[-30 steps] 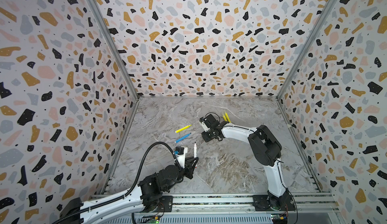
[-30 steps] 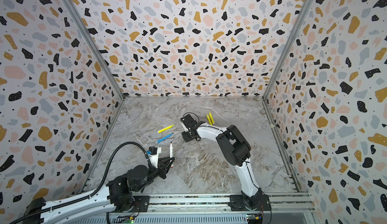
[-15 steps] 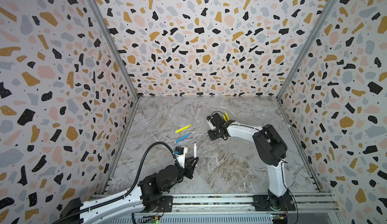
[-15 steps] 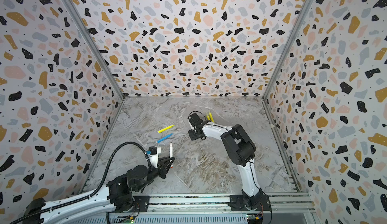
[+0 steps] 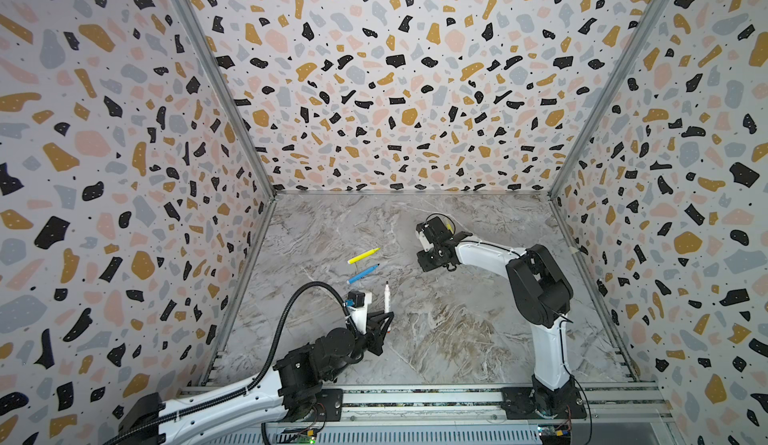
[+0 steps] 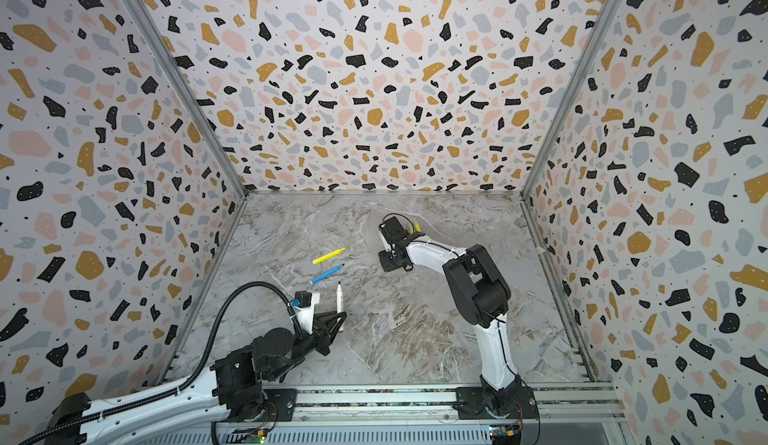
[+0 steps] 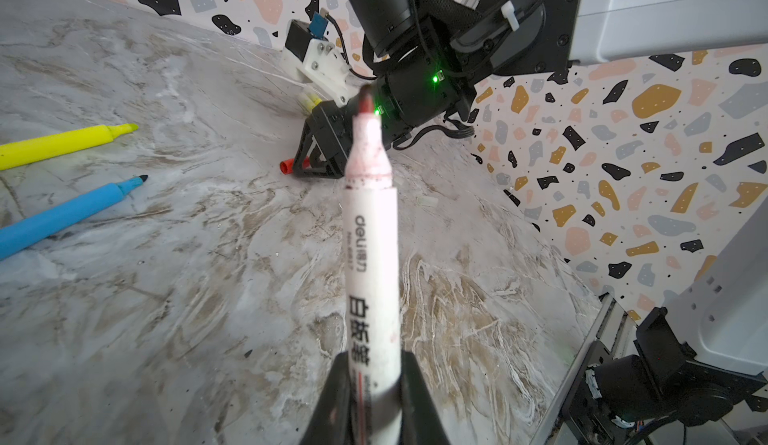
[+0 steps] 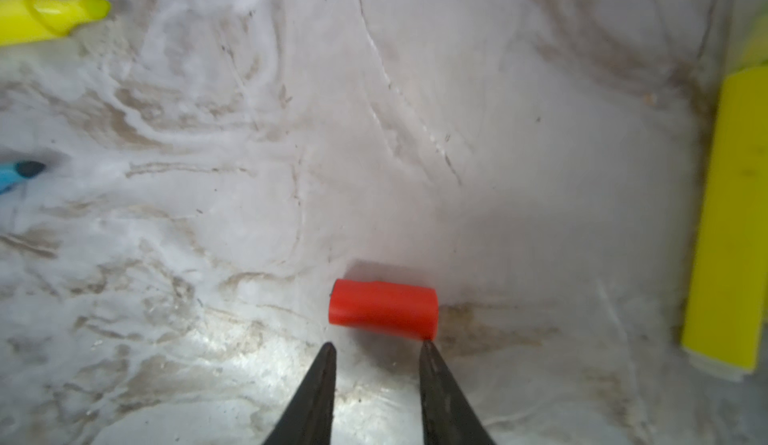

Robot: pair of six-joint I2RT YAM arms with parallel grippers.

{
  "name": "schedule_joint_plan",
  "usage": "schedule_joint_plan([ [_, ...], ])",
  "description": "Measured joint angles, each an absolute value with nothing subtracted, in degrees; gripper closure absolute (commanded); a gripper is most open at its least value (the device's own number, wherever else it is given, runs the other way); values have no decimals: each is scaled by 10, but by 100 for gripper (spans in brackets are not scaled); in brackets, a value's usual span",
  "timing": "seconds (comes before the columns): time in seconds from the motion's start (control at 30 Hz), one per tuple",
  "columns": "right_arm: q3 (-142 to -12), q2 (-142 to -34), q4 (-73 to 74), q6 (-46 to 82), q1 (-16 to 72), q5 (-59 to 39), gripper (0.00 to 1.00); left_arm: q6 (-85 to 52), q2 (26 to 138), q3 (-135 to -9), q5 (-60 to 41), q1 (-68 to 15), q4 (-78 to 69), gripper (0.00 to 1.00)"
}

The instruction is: Insert the pens into the pen caps

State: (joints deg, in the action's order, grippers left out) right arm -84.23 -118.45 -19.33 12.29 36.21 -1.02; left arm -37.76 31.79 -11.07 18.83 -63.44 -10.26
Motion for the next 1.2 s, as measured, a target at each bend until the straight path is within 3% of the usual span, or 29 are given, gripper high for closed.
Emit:
schedule_joint_plan([
  [0.77, -892, -1202, -198, 131, 361, -62, 54, -377, 317, -111, 196, -634, -102, 100],
  [1.2, -1020, -1268, -230, 176, 376, 22, 59, -377, 309, -111, 203, -634, -92, 100],
])
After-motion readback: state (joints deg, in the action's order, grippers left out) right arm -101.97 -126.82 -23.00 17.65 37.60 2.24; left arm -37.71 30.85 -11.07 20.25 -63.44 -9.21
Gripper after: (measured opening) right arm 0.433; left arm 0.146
